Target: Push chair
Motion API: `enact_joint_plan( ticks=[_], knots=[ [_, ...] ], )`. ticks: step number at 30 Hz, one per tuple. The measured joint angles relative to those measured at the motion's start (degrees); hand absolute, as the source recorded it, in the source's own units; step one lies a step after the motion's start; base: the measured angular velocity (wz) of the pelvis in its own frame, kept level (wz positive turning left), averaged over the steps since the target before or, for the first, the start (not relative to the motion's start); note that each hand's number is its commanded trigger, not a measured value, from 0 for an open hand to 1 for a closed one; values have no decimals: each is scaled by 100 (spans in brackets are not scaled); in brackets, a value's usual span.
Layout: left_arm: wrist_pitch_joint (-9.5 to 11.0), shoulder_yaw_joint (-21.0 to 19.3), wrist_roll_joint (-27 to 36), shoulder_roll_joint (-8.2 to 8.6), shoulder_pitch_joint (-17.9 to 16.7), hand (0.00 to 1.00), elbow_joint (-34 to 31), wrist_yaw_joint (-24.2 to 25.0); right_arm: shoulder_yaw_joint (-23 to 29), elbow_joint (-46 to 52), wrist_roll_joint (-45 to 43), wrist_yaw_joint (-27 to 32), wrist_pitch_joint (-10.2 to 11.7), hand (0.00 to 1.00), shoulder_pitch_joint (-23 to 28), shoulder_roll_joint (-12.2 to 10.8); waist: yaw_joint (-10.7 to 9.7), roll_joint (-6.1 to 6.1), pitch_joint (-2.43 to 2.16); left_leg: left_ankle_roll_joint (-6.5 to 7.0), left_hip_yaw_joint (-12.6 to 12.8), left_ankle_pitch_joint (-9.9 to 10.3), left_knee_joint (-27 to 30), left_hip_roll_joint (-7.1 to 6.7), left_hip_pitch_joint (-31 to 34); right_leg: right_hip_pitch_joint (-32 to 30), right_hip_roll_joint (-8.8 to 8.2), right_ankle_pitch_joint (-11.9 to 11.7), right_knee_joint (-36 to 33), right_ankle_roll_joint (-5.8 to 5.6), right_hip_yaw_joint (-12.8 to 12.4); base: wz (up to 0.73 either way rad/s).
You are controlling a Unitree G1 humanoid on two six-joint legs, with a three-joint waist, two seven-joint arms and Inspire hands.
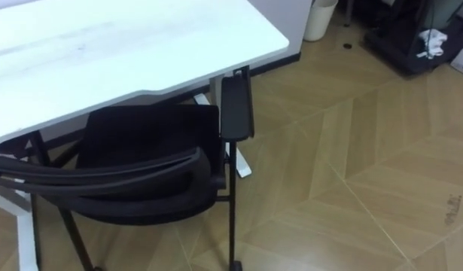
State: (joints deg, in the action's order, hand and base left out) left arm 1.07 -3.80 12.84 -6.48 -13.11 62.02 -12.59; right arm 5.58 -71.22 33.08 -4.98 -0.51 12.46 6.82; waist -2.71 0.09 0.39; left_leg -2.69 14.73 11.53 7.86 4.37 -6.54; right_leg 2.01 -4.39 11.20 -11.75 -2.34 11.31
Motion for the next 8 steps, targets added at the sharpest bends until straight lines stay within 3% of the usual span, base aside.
enact_joint_plan(
  ticks=[8],
  knots=[
    [-121,183,-103,-39,154,0,160,334,-233,-9,13,-23,-46,0,-37,0,-9,19,13,0,12,0,0,-3,-4,-4,-2,3,8,-3,-10,0]
  ],
)
